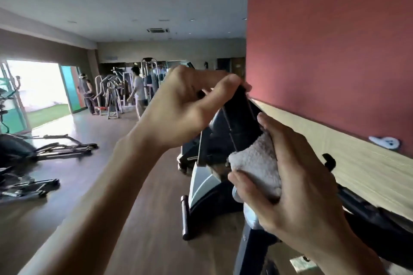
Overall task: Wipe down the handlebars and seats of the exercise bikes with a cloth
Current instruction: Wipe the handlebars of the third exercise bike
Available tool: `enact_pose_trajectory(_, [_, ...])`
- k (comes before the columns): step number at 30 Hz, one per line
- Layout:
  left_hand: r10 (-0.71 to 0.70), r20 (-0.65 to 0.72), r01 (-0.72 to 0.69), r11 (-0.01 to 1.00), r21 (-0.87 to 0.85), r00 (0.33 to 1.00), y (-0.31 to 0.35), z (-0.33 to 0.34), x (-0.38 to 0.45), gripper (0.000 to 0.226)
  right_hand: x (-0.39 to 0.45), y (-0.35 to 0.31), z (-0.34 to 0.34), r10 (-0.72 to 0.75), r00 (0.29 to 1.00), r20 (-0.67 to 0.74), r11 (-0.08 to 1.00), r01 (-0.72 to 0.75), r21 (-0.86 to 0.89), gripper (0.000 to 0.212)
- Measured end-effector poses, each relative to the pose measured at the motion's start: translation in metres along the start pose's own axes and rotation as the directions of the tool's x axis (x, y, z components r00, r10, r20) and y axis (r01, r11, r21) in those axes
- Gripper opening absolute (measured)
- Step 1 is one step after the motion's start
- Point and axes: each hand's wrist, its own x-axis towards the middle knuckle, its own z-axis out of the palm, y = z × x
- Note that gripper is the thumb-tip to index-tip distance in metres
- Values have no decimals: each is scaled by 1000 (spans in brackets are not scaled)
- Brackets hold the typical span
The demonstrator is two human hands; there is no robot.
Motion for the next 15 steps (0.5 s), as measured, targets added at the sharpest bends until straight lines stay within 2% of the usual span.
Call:
enact_pose_trajectory(4, [115, 113, -90, 974, -209, 987, -16, 1, 12, 27, -1, -7, 0, 40, 999, -14, 999, -41, -30, 83])
enact_pose_trajectory(7, [188, 213, -113, 940, -323, 959, -26, 2, 22, 32, -5, -12, 6, 39, 996, -81, 990, -50, -134, 82])
enact_pose_trajectory(12, [289, 336, -131, 897, -422, 896, -37, 12, 25, 42, -8, -26, 21, 16, 968, -250, 916, -115, -385, 78])
enact_pose_trajectory(15, [320, 397, -133, 893, -430, 860, -37, 8, 33, 44, -7, -33, 28, -5, 954, -301, 857, -150, -492, 75])
